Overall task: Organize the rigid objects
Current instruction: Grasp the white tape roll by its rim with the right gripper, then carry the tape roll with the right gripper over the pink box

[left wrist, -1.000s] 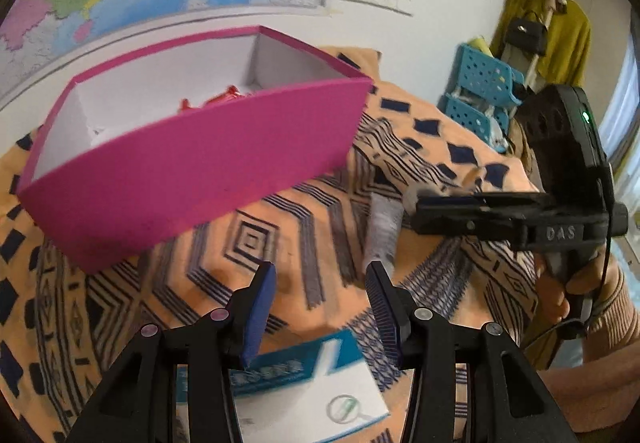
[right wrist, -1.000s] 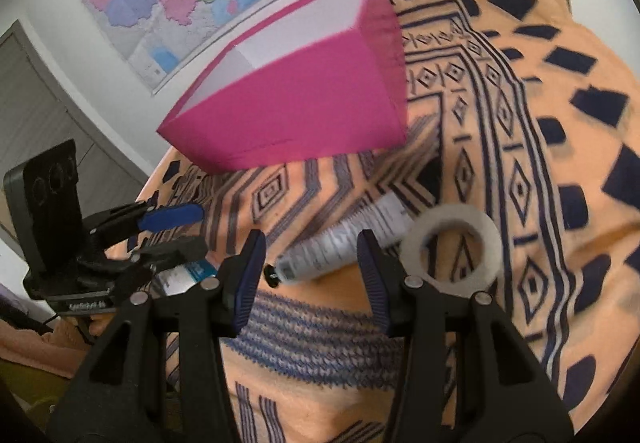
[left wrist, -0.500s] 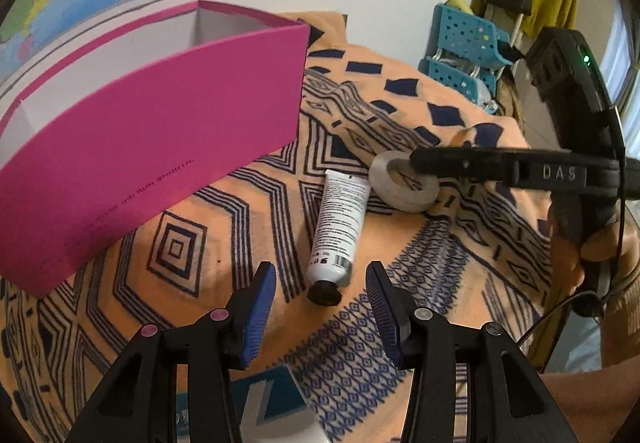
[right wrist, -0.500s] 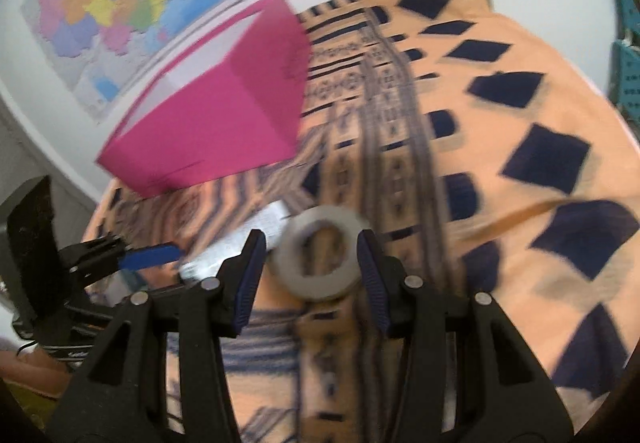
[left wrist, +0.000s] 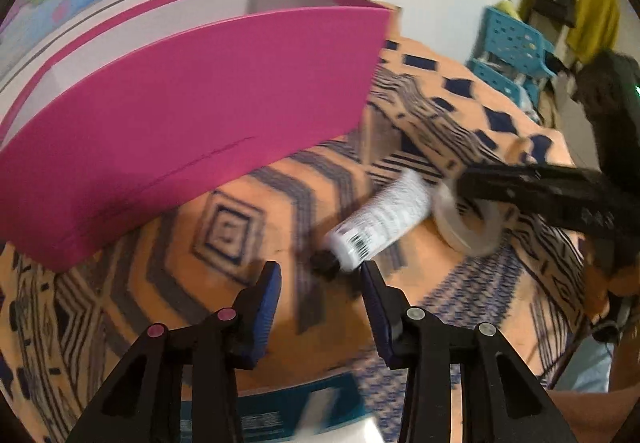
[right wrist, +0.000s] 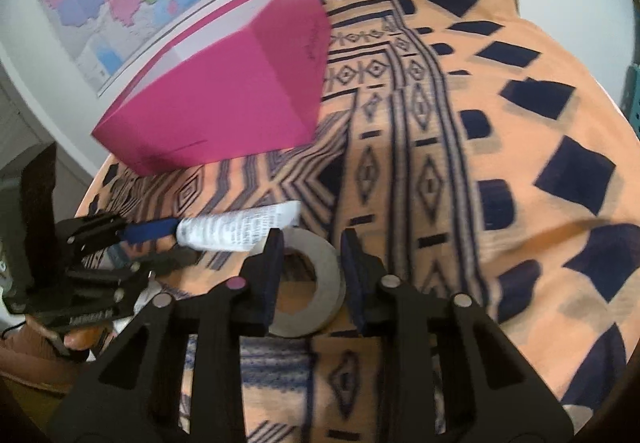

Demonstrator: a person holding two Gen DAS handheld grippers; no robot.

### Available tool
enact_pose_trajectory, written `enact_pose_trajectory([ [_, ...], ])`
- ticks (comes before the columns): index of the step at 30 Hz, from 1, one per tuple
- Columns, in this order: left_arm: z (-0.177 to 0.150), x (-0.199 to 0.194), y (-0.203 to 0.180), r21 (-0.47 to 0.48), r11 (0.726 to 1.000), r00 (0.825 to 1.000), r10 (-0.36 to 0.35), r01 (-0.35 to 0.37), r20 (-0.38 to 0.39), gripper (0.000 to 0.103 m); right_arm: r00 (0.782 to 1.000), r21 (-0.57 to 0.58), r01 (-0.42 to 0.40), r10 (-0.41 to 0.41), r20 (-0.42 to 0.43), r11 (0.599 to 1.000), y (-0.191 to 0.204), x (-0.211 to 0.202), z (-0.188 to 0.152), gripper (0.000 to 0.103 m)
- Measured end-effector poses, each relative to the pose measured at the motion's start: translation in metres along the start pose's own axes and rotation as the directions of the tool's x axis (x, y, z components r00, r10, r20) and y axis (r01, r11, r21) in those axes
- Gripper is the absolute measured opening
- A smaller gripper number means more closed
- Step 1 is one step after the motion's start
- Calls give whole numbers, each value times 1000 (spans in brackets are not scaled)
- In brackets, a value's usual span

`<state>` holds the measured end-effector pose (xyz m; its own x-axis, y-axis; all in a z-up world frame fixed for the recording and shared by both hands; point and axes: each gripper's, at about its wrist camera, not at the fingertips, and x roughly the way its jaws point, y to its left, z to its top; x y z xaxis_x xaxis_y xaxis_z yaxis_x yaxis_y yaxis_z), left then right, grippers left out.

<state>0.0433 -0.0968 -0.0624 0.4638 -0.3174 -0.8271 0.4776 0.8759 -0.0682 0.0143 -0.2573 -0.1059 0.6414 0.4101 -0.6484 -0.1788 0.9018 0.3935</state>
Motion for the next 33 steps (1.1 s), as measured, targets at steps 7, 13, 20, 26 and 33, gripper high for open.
enact_pose_trajectory([
  [7, -4, -13, 18, -51, 999, 1000, -5, 6, 25, 41, 999, -46, -1, 0, -32, 999, 6, 3, -4, 36],
  [13, -3, -23, 0, -1, 995, 994, -95, 95, 50, 41, 998, -107, 30, -35, -43, 994, 10, 1, -12, 36],
  [20, -3, -20, -28, 51, 968, 969, -248, 247, 11, 43, 997, -139, 69, -73, -19, 988, 15, 0, -12, 18],
  [26, 1, -23, -27, 21, 949, 949, -314, 314, 19, 43, 999, -136, 29, -25, 33, 990, 26, -15, -4, 18],
  [33, 14, -44, -18, -8, 941, 937, -335, 337, 102, 42, 995, -187, -17, 34, 91, 982, 51, -23, 17, 18],
])
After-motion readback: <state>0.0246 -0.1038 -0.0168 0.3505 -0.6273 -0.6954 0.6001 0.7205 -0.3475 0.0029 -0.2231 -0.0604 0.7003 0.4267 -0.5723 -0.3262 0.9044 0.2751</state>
